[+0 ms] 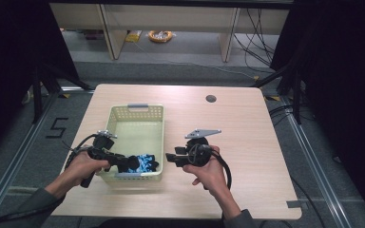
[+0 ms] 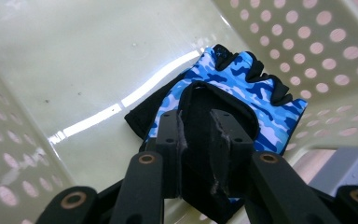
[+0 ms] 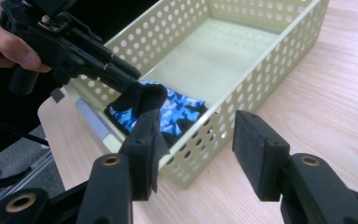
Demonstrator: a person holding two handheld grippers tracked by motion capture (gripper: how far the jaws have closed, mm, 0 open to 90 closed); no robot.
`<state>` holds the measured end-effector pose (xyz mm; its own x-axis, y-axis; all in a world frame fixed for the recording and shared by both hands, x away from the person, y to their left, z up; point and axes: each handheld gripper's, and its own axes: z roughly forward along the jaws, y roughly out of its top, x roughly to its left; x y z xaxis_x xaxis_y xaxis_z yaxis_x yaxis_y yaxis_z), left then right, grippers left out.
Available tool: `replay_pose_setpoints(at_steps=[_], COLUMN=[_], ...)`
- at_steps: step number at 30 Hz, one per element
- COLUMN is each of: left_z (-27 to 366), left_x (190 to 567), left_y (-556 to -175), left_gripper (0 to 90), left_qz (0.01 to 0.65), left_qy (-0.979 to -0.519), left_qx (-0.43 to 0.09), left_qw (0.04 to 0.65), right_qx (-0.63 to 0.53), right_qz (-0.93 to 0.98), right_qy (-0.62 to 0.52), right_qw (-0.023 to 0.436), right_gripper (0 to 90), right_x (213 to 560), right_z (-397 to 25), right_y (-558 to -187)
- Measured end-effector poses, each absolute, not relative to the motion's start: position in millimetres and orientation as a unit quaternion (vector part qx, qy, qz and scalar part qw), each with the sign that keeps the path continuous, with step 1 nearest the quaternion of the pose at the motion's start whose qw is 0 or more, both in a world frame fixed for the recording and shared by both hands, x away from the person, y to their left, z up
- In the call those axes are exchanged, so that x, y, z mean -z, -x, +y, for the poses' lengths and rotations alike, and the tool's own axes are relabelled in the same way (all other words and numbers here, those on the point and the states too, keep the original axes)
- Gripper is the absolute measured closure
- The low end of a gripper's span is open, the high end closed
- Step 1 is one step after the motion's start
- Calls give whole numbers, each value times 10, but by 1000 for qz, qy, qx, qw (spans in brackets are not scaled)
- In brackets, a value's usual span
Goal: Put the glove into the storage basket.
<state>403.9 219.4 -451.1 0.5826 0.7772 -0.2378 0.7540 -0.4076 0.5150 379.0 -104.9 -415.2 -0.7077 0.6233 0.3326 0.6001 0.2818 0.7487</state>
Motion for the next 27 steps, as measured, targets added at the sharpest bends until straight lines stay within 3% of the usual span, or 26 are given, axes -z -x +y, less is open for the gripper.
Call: replay_pose_setpoints(at_steps=[16,27], left_z=[2115,2252], left_x=[4527,4343], left_y=[-4050,-3772], left_gripper=[733,676], left_qz=[435,437], left_qy=[-859,-833], left_qx=[-21,-32], left_qw=[269,339], right_qx=[-489,-489], right_qz=[769,750], right_qy=[-412,-445], right_qw=[2,14], right_gripper=[520,501], right_x=[4260,4328], right_z=[-1491,-1902], right_y=[-3663,-3462])
